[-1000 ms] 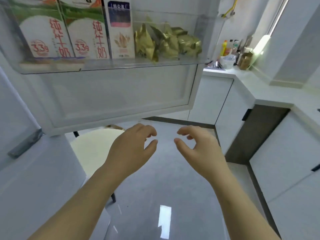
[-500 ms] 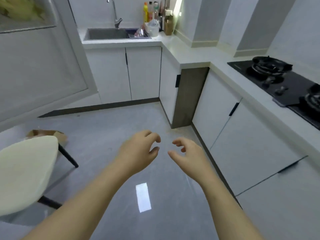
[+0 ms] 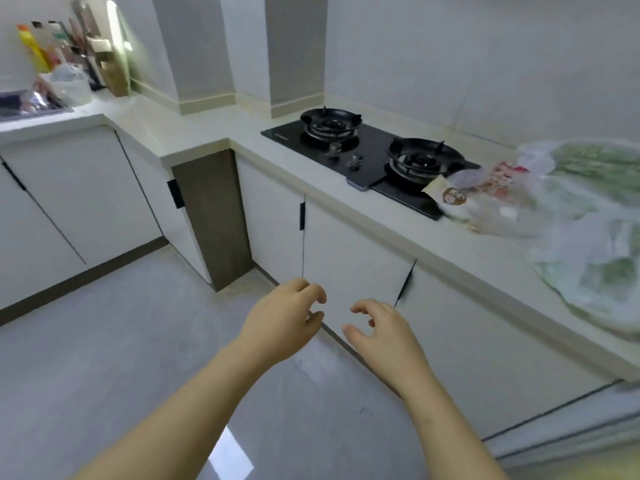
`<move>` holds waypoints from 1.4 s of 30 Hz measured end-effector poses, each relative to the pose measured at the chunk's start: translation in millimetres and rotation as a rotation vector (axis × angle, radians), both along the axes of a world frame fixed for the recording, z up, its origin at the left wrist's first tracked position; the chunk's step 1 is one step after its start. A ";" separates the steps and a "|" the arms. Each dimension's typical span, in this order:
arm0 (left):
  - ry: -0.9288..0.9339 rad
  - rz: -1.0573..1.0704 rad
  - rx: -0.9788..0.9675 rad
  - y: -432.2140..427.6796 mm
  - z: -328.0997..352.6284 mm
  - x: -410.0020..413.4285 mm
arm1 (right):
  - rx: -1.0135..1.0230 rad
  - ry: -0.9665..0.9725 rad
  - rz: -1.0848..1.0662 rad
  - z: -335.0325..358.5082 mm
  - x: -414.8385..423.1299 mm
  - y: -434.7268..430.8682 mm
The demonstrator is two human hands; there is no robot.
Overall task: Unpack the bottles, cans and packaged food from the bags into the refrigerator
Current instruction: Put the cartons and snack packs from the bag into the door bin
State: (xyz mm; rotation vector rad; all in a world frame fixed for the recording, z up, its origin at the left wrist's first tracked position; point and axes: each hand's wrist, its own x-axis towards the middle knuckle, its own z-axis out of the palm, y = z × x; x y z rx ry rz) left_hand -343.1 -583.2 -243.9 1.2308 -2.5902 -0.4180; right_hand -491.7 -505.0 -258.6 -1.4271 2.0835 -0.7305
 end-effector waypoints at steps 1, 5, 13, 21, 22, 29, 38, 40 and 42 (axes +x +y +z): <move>-0.007 -0.034 0.000 -4.1 -1.6 -11.8 | 0.002 0.006 -0.031 -1.5 -9.2 1.2; -0.018 -0.137 0.002 -27.7 -6.3 -56.8 | 0.011 0.032 -0.138 -5.9 -43.0 -1.7; -0.004 -0.333 -0.020 -103.9 -11.0 -135.2 | -0.001 0.044 -0.320 -9.1 -98.3 -58.3; 0.024 -0.524 -0.031 -193.7 -2.8 -219.4 | -0.056 0.048 -0.516 -3.5 -157.8 -131.7; 0.024 -0.547 -0.033 -201.6 -1.3 -231.0 | -0.061 0.038 -0.541 -2.6 -164.2 -137.8; 0.045 -0.658 -0.017 -228.4 2.2 -308.6 | -0.045 0.047 -0.684 -0.5 -224.4 -150.4; 0.054 -0.639 0.001 -237.2 -5.2 -415.5 | -0.068 0.054 -0.664 -1.8 -334.7 -160.9; 0.037 -0.619 0.014 -236.5 -7.9 -441.0 | -0.078 0.058 -0.651 -0.7 -363.0 -162.3; 0.012 -0.586 0.014 -236.4 -11.3 -464.6 | -0.064 0.062 -0.622 -1.0 -389.3 -163.2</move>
